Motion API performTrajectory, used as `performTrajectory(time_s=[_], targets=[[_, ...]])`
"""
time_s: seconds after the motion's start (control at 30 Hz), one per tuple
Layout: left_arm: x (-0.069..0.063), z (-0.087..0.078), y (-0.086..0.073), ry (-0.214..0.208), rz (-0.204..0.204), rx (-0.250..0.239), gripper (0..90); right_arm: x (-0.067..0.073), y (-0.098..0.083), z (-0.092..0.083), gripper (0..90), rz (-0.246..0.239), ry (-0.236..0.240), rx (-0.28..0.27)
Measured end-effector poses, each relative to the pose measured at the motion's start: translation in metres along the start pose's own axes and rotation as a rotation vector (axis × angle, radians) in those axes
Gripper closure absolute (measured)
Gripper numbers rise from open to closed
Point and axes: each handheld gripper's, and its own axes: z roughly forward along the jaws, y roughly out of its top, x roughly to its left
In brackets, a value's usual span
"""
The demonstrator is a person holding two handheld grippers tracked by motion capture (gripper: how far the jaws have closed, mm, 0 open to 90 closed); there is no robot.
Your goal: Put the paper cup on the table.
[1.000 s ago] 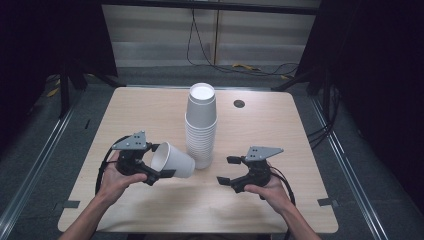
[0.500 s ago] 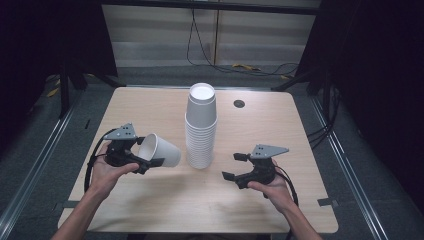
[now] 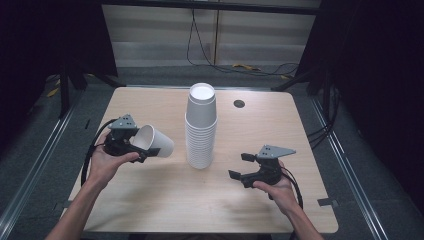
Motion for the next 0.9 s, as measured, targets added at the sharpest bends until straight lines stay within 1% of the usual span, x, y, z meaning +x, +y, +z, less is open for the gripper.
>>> performTrajectory(time_s=[0.03,0.13,0.2,0.23,0.27,0.33,0.37,0.4,0.43,0.47,0.5,0.53,0.6,0.67,0.73,0.77,0.83,0.87,0.9], targets=[[0.001,0.000,0.002,0.014,-0.002,0.003,7.9,-0.001,-0.001,0.000,17.2,0.004,-0.004,0.000],[0.007,-0.001,0.008,0.028,-0.001,0.014,8.0,-0.002,-0.003,0.000,18.2,0.011,0.011,0.008],[0.010,0.000,0.010,0.027,0.009,0.044,8.0,-0.001,-0.003,0.000,18.2,0.013,0.019,0.016],[0.012,0.001,0.010,0.034,0.005,0.048,8.0,0.000,-0.003,0.000,18.4,0.007,0.023,0.016],[0.014,0.003,0.010,0.046,0.010,0.065,8.0,0.001,-0.003,-0.001,18.4,0.007,0.022,0.014],[0.017,0.007,0.009,0.069,0.036,0.113,8.0,0.001,-0.003,-0.002,18.3,0.006,0.015,0.013],[0.020,0.009,0.008,0.069,0.038,0.128,8.0,0.001,-0.003,-0.002,18.3,0.006,0.011,0.012],[0.023,0.010,0.007,0.078,0.029,0.140,8.0,0.001,-0.004,-0.003,18.3,0.006,0.008,0.013],[0.024,0.012,0.005,0.100,0.031,0.156,7.9,0.001,-0.004,-0.003,18.3,0.005,0.007,0.010],[0.025,0.013,0.003,0.105,0.042,0.178,7.9,0.001,-0.004,-0.003,18.3,0.007,0.006,0.013],[0.027,0.014,0.001,0.098,0.038,0.189,7.8,0.000,-0.004,-0.003,18.4,0.003,0.005,0.018],[0.028,0.015,0.000,0.103,0.024,0.200,7.8,0.000,-0.004,-0.003,18.4,0.002,0.004,0.020],[0.030,0.018,-0.002,0.136,0.013,0.220,7.8,0.000,-0.004,-0.001,18.5,0.004,0.007,0.026],[0.031,0.020,-0.004,0.129,-0.029,0.206,7.8,0.002,-0.004,0.000,18.5,0.003,0.009,0.035],[0.030,0.024,-0.005,0.115,-0.024,0.224,7.8,0.004,-0.003,0.001,18.5,-0.002,0.008,0.039],[0.030,0.026,-0.005,0.115,-0.029,0.235,7.8,0.005,-0.003,0.001,18.5,-0.005,0.007,0.036],[0.032,0.029,-0.005,0.127,-0.030,0.259,7.8,0.008,-0.003,0.001,18.5,-0.011,0.009,0.040],[0.034,0.030,-0.005,0.140,-0.044,0.272,7.7,0.008,-0.002,0.000,18.5,-0.012,0.010,0.041],[0.035,0.032,-0.004,0.144,-0.039,0.291,7.6,0.009,-0.002,0.000,18.5,-0.008,0.013,0.039]])
